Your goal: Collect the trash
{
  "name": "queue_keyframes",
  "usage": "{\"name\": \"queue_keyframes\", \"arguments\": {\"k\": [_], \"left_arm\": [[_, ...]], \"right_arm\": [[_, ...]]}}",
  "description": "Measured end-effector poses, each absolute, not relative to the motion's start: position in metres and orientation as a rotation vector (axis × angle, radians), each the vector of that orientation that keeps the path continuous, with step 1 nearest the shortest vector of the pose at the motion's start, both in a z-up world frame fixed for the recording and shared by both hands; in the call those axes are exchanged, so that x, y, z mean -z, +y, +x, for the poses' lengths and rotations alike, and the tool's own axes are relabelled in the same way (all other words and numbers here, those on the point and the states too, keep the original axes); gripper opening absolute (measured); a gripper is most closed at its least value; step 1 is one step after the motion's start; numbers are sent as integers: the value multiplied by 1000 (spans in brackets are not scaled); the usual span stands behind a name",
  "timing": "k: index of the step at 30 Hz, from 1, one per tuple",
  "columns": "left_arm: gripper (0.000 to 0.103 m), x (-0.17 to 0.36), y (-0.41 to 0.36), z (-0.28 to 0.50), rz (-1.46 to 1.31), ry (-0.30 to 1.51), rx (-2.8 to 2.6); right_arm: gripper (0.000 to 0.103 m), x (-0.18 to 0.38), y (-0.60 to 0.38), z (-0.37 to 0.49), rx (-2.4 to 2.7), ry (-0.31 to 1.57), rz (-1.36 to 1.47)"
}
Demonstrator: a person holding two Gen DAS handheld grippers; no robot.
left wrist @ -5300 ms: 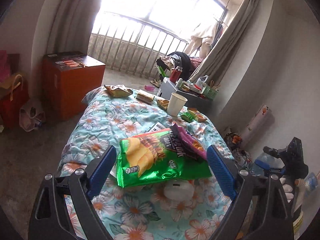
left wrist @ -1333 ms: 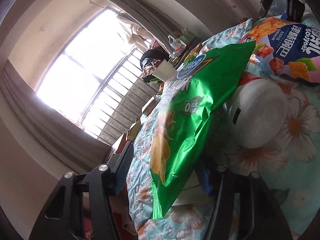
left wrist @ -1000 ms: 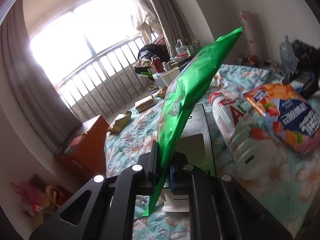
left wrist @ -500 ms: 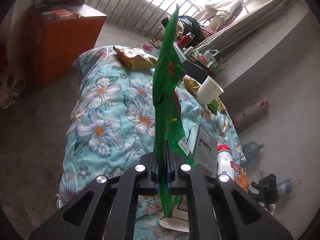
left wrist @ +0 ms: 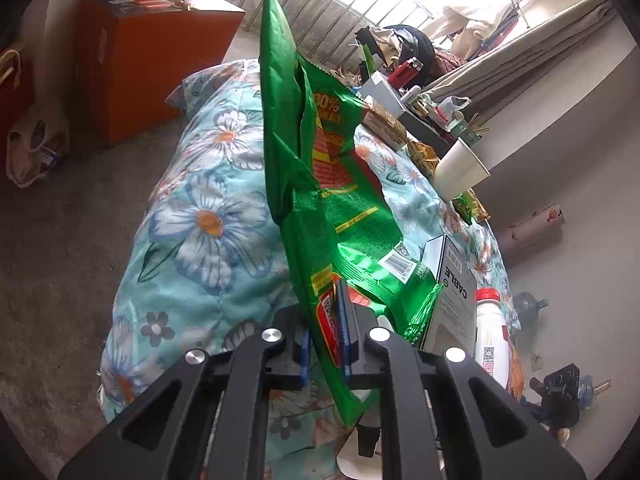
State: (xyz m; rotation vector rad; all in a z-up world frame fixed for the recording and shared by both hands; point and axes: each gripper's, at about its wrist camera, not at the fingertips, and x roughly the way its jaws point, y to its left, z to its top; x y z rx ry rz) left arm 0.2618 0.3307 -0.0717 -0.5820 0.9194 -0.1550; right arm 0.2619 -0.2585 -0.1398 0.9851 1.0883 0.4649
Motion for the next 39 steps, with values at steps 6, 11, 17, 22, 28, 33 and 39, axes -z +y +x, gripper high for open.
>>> {"name": "queue_keyframes", "arguments": {"k": [6, 11, 17, 22, 28, 33, 39], "left_arm": [[3, 24, 330, 229, -540, 783, 136], [3, -25, 316, 194, -534, 676, 204], [3, -57, 270, 176, -532, 635, 340], [3, -50, 224, 164, -527, 660, 443], [3, -23, 186, 157, -532, 730, 501], [3, 0, 155, 162, -613, 814, 611], [7, 16, 90, 188, -520, 941, 660]], "right_arm": [[45, 135, -248, 263, -450, 1111, 901], [35, 136, -250, 260, -438, 1104, 893], [14, 138, -252, 258, -448, 1083, 907], [9, 127, -268, 256, -435, 1019, 915], [17, 112, -277, 271, -409, 944, 825], [49, 106, -270, 284, -267, 957, 646], [50, 103, -300, 246, -212, 875, 756]]}}
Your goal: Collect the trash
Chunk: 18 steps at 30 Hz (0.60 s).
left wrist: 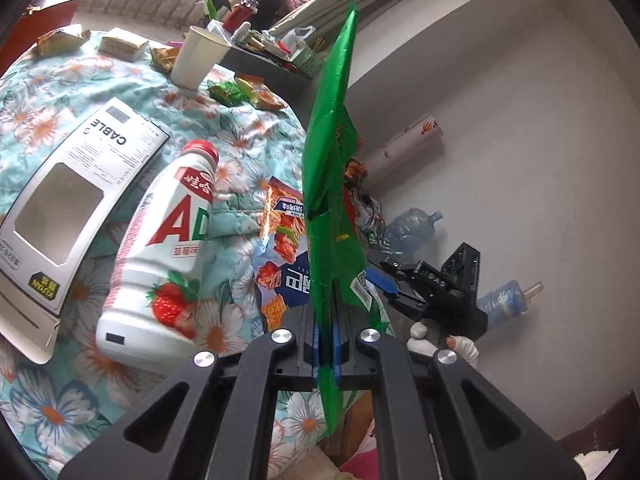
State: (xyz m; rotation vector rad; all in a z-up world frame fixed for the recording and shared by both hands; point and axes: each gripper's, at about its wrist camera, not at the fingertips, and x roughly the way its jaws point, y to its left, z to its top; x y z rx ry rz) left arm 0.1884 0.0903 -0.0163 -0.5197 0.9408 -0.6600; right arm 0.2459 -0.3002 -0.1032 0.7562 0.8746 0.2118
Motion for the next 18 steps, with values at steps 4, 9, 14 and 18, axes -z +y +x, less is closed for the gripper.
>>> {"name": "queue_keyframes", "arguments": {"k": [4, 9, 14, 18], "left_arm": [[52, 27, 73, 197, -371, 965, 550], [63, 14, 100, 176, -372, 858, 561], [66, -2, 150, 149, -373, 730, 495], [66, 8, 183, 141, -387, 736, 393]], "right_arm": [[50, 96, -305, 220, -181, 862, 724], [50, 70, -301, 205, -161, 801, 665], [51, 30, -253, 217, -303, 732, 600], [55, 13, -188, 231, -483, 760, 568]]}}
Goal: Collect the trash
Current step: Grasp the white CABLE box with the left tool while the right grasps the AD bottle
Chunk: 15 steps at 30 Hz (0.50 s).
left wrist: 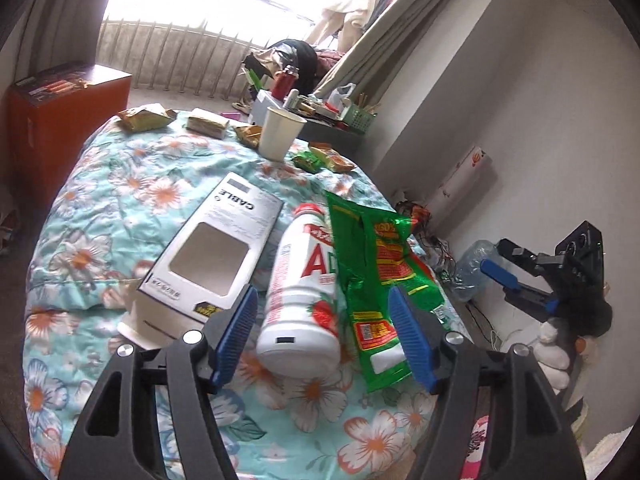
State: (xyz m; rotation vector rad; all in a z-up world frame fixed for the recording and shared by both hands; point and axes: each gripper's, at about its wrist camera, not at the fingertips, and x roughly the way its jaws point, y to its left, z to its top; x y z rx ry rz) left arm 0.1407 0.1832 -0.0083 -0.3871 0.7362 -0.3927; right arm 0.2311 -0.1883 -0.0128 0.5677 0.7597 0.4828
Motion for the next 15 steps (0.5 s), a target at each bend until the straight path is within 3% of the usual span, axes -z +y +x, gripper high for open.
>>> {"name": "queue_keyframes", "arguments": {"k": [7, 15], "left_arm": [[66, 31, 216, 133, -477, 742, 363], [66, 29, 200, 139, -421, 740, 468]], "right_arm": [[59, 36, -74, 266, -620, 1036, 490], [59, 63, -47, 295, -496, 1194, 520]]}}
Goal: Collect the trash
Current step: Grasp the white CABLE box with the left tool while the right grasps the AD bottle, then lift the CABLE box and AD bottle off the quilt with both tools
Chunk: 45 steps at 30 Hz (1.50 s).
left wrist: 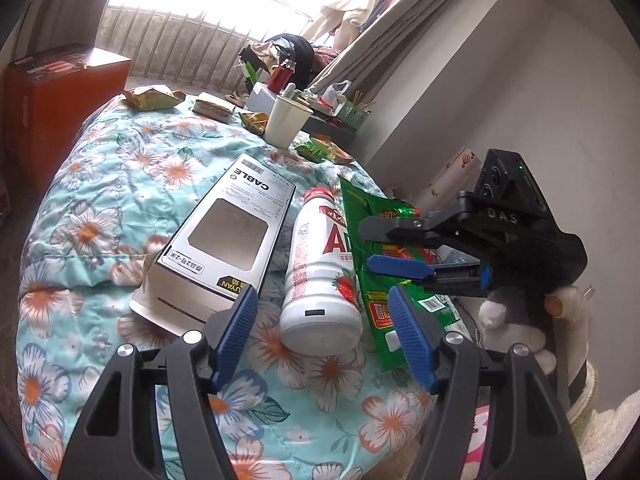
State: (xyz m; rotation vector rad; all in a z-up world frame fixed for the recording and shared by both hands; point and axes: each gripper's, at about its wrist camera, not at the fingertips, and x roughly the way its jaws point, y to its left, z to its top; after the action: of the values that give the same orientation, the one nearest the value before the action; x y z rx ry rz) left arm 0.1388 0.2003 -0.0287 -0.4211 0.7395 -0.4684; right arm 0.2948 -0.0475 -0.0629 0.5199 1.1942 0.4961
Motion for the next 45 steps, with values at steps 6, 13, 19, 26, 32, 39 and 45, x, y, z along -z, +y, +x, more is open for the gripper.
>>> {"name": "queue_keyframes", "arguments": {"k": [6, 13, 19, 26, 32, 39, 45], "left_arm": [[66, 23, 215, 147, -413, 715, 456], [80, 31, 233, 204, -231, 838, 396], [83, 53, 224, 233, -159, 945, 449], [84, 74, 210, 254, -126, 1021, 425], [79, 83, 216, 268, -166, 1049, 374], [42, 79, 237, 262, -313, 1048, 356], [37, 78, 244, 242, -354, 1053, 338]], "right_arm": [[59, 75, -38, 313, -374, 1272, 474], [66, 84, -32, 323, -283, 1295, 440], [66, 97, -39, 329, -268, 1324, 491], [60, 103, -45, 330, -308, 1345, 543], [58, 103, -51, 326, -356, 1337, 553], [58, 101, -39, 327, -421, 1340, 495], [58, 101, -27, 328, -471, 1345, 449]]}}
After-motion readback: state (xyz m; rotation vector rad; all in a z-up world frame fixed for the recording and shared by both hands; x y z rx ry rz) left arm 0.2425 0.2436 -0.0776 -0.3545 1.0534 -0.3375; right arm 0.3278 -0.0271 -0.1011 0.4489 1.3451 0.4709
